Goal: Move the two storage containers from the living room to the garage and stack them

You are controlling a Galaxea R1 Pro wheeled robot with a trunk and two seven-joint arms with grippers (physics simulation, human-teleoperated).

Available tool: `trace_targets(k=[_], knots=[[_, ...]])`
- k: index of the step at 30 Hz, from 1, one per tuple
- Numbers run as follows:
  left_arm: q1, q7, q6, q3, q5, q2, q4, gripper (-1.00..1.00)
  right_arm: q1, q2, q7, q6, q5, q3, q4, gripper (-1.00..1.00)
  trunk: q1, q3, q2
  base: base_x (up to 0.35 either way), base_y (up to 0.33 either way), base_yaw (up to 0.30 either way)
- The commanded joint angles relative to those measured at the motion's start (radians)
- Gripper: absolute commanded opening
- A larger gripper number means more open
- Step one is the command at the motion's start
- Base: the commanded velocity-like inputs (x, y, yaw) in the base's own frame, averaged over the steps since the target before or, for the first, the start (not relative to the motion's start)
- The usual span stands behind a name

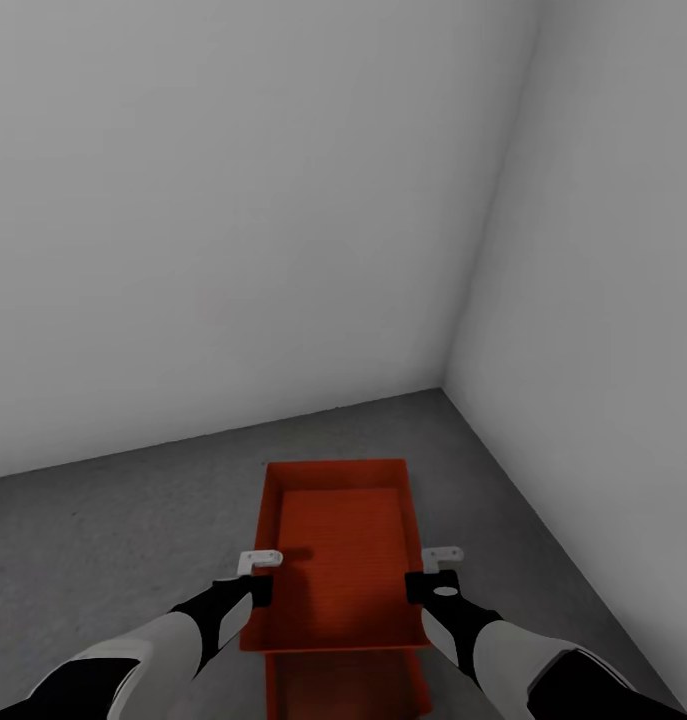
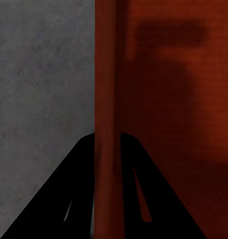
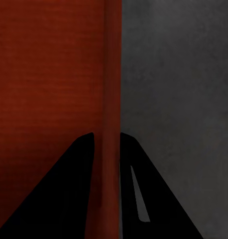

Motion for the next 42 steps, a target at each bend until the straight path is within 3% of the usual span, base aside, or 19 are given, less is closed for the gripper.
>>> trace_targets(k=[1, 14, 15, 17, 29, 42], knots=[[0.000, 0.007, 0.006, -0.003, 0.005, 0.006, -0.003, -1.00, 0.000, -0.001, -0.002, 0.000, -0.007, 0.003, -0.001, -1.00, 0.000, -0.001, 0.000, 0.000, 0.000, 0.000], [0.000, 0.005, 0.006, -0.003, 0.005, 0.007, -0.003, -1.00, 0.000, -0.002, -0.003, 0.000, -0.006, 0.002, -0.001, -1.00, 0.000, -0.001, 0.000, 0.000, 0.000, 0.000], [0.000, 0.005, 0.006, -0.009, 0.005, 0.012, -0.003, -1.00, 0.000, -0.002, -0.003, 0.000, -0.006, -0.016, -0.001, -1.00, 0.000, -0.001, 0.000, 0.000, 0.000, 0.000], [0.000, 0.004, 0.007, -0.009, 0.006, 0.012, -0.003, -1.00, 0.000, -0.002, -0.003, 0.000, -0.006, -0.016, -0.001, -1.00, 0.000, -0.001, 0.000, -0.028, 0.000, 0.000], [0.000, 0.004, 0.008, -0.008, 0.006, 0.012, -0.003, -1.00, 0.000, -0.002, -0.003, 0.001, -0.006, -0.016, -0.001, -1.00, 0.000, -0.001, 0.000, -0.226, 0.000, 0.000], [0.000, 0.007, 0.007, -0.008, 0.005, 0.012, -0.003, -1.00, 0.000, -0.002, -0.003, 0.000, -0.006, -0.017, -0.001, -1.00, 0.000, -0.001, 0.000, -0.015, 0.000, 0.012]])
